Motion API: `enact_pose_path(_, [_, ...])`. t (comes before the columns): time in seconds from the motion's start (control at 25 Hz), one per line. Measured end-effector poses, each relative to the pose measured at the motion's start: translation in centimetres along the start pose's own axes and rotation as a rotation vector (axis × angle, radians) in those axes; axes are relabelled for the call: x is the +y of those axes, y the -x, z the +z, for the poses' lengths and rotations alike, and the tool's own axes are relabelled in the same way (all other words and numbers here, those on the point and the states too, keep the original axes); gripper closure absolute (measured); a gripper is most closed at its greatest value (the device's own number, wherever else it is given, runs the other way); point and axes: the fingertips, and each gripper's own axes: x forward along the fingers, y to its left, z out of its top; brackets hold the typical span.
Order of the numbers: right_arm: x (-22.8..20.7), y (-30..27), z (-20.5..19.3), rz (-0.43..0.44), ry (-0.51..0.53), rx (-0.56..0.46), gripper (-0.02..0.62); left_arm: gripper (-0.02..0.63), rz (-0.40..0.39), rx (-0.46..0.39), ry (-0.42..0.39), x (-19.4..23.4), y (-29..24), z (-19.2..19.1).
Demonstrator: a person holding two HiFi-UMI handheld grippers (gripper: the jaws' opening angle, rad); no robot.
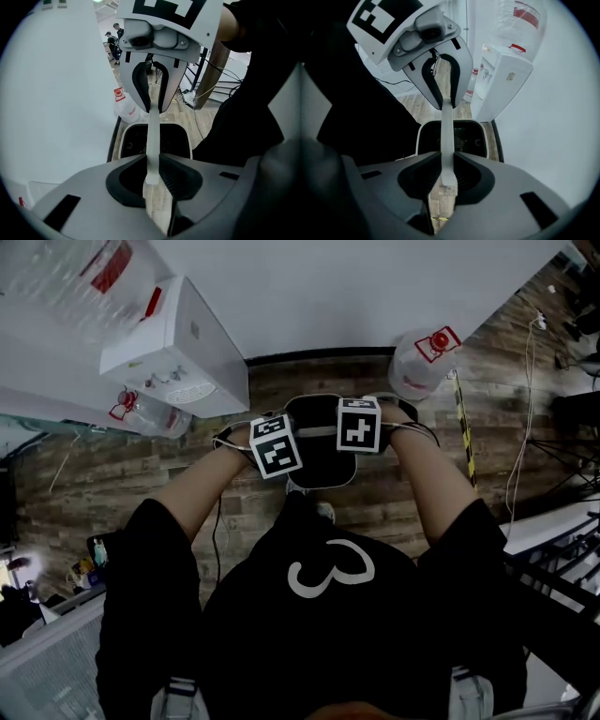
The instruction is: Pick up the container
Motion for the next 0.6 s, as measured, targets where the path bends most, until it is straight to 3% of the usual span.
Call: enact_pose_path(0.6, [0.3,2.3,0.8,-0.027,0.003,0.003,0.503,0.517,0.028,0.003,-0.026,0.1,2.5,0.7])
